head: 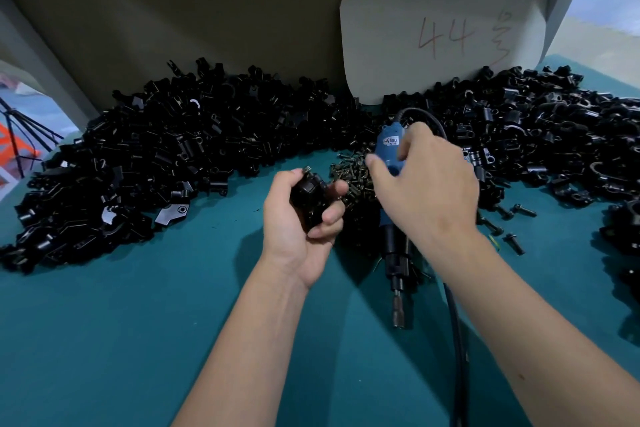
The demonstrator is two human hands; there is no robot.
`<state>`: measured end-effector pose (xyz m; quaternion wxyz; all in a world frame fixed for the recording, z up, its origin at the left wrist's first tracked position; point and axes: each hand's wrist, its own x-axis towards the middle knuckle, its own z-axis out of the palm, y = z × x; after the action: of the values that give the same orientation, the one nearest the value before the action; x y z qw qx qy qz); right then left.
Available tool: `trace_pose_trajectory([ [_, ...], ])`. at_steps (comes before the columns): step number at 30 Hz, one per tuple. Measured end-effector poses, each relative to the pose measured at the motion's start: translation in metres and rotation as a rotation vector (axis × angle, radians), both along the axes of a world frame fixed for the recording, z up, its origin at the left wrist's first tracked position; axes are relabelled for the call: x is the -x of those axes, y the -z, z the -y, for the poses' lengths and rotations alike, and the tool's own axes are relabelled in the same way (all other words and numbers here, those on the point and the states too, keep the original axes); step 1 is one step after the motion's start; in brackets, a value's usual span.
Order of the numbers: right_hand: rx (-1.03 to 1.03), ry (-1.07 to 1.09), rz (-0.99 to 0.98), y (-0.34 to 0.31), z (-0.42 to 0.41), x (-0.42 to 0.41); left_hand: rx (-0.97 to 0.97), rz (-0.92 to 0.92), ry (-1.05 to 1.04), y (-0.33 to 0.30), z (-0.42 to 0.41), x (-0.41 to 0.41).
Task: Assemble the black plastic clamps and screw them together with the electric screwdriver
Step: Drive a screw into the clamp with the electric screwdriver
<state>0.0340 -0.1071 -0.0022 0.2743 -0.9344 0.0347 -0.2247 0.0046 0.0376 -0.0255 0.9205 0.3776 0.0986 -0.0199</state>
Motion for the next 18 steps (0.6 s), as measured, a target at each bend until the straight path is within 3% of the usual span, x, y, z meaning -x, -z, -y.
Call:
trace_pose_trajectory([
  [2,0.124,0.043,-0.219,0.002,0.007,-0.004,0.006,0.009,0.058,0.001,0.000,0.000],
  [4,0.108,0.055,-0.322,0.004,0.009,-0.007,0.010,0.023,0.113,0.002,-0.001,0.000],
  [10,-0.098,-0.096,-0.331,0.007,0.025,-0.019,0.033,0.030,0.180,0.005,-0.002,0.000],
  [14,-0.714,-0.227,-0.279,-0.007,0.038,-0.025,-0.004,0.018,0.177,0.006,-0.002,-0.002],
  [18,-1.434,-0.290,-0.198,-0.032,0.045,-0.022,-0.234,0.016,0.137,0.009,0.003,-0.001],
])
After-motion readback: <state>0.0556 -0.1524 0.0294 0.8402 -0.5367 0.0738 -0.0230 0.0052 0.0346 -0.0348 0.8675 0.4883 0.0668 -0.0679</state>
